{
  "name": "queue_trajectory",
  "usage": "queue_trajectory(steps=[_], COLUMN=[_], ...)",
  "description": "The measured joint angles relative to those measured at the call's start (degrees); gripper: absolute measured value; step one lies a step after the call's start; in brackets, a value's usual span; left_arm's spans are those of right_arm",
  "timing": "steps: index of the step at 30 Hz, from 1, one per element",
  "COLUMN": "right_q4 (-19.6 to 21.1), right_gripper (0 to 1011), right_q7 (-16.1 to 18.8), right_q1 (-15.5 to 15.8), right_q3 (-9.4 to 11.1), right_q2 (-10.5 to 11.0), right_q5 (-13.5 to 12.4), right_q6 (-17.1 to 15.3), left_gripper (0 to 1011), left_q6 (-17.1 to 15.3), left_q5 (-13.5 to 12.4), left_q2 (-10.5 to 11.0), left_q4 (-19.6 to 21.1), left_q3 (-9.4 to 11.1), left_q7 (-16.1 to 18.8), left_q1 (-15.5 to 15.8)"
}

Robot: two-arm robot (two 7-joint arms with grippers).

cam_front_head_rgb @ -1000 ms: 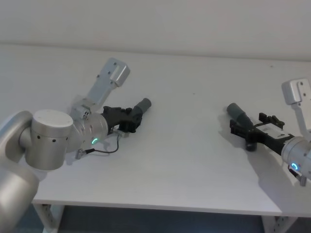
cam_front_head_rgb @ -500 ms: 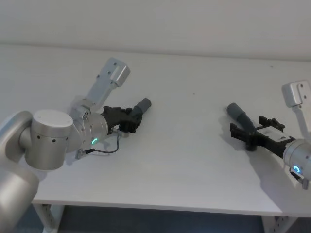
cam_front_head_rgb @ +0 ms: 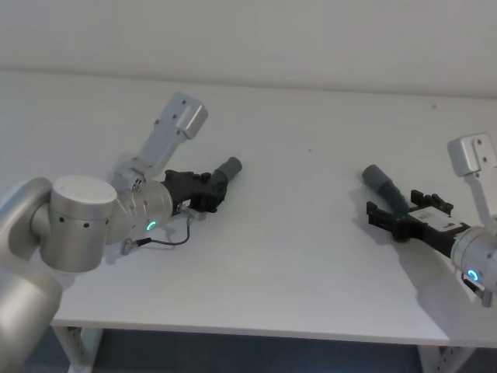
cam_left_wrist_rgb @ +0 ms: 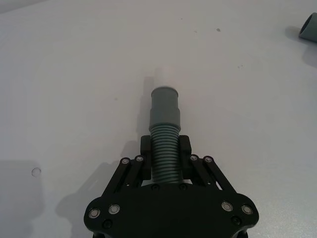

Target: Use both hands to pick up one end of the pipe from the table, align the ends, and insert them.

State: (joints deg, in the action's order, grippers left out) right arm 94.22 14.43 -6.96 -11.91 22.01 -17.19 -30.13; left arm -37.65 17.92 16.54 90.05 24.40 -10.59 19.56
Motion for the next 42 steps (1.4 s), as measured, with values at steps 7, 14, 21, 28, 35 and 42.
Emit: queue_trajectory(steps=[7,14,21,28,35,42], right_q4=[-0.1,-0.1,-0.2,-0.2,-0.2,-0.2], right_gripper=[816,630,369,262,262,262], right_q7=[0.0,0.0,0.0,0.0,0.0,0.0], right_q1=[0.0,0.1,0.1,0.1,0.1,0.1], right_q3=[-0.1,-0.1,-0.2,-0.2,-0.2,-0.2], right_q2=[0.0,0.0,0.0,0.0,0.0,0.0], right_q5=[0.0,0.1,0.1,0.2,0.2,0.2], right_q6=[0.1,0.2,0.2,0.3,0.3,0.3], left_gripper=[317,317,317,317,317,317], left_q6=[0.0,0.0,0.0,0.0,0.0,0.0], left_q5=[0.0,0.0,0.0,0.0,0.0,0.0], left_q2=[0.0,0.0,0.0,0.0,0.0,0.0], left_q4=[0.0,0.0,0.0,0.0,0.0,0.0], left_q3=[0.0,0.0,0.0,0.0,0.0,0.0], left_q7=[0.0,0.0,0.0,0.0,0.0,0.0], left_q1=[0.0,0.0,0.0,0.0,0.0,0.0])
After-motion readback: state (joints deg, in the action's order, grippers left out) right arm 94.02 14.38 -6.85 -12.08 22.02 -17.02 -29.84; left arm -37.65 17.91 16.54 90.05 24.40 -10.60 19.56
